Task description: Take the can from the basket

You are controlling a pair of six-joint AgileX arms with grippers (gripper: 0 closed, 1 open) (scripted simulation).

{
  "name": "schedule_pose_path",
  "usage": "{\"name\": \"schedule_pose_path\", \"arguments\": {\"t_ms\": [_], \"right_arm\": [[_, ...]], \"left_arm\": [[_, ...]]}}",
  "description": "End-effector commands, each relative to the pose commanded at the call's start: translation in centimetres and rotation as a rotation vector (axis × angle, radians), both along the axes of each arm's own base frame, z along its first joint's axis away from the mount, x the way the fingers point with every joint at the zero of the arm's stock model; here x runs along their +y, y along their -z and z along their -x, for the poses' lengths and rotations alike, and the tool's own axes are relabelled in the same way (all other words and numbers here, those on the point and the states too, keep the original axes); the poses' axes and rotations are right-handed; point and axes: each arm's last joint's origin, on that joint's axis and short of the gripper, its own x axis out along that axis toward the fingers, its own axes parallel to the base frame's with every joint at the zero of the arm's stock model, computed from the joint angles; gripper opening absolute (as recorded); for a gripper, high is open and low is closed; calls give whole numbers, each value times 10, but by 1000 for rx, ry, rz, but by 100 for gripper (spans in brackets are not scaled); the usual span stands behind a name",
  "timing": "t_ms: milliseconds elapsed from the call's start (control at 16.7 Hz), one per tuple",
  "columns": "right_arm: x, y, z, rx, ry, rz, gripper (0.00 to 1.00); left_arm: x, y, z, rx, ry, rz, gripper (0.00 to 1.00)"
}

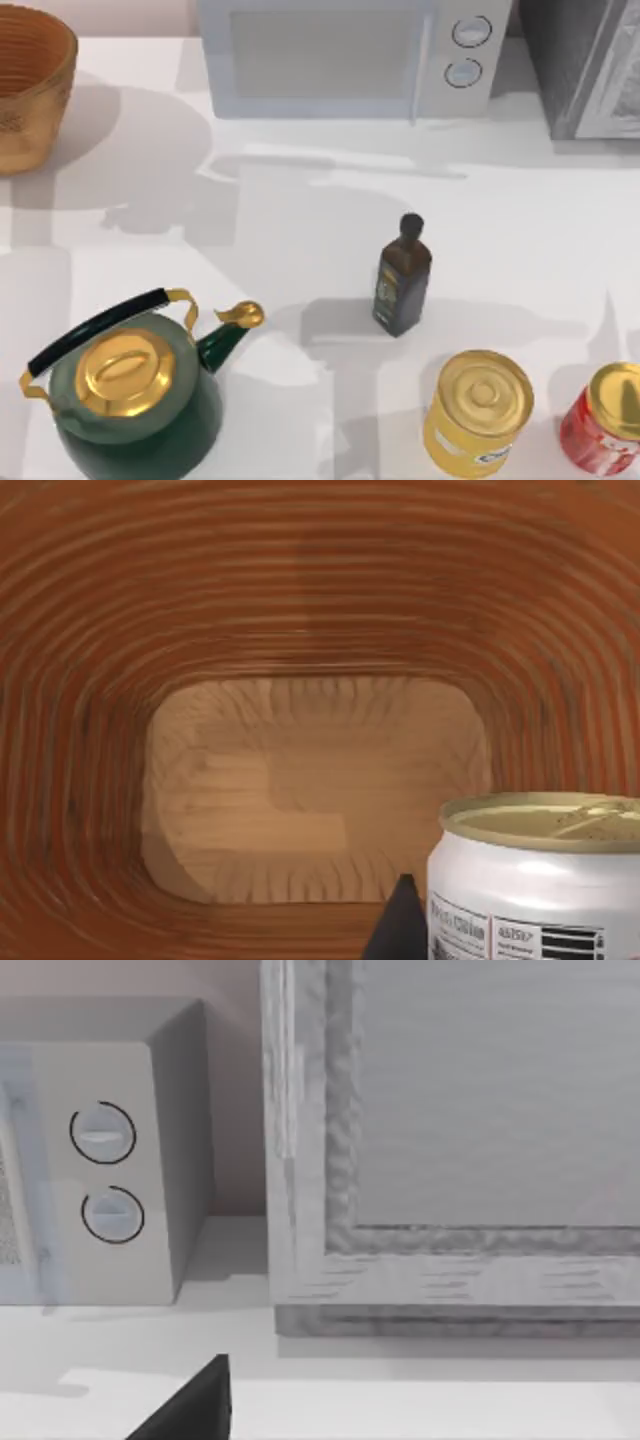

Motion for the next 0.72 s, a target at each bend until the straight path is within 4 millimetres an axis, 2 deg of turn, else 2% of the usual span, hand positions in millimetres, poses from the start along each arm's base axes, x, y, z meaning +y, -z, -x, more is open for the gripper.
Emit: {"name": "schedule_pose_path", "arguments": {"t_ms": [360, 720], "right_arm": [[0, 0, 0, 0, 0, 0, 100], [0, 0, 0, 0, 0, 0, 100]], "left_arm": [[-18, -27, 70, -145, -13, -18, 0], [-31, -34, 141, -308, -35, -29, 0]]}}
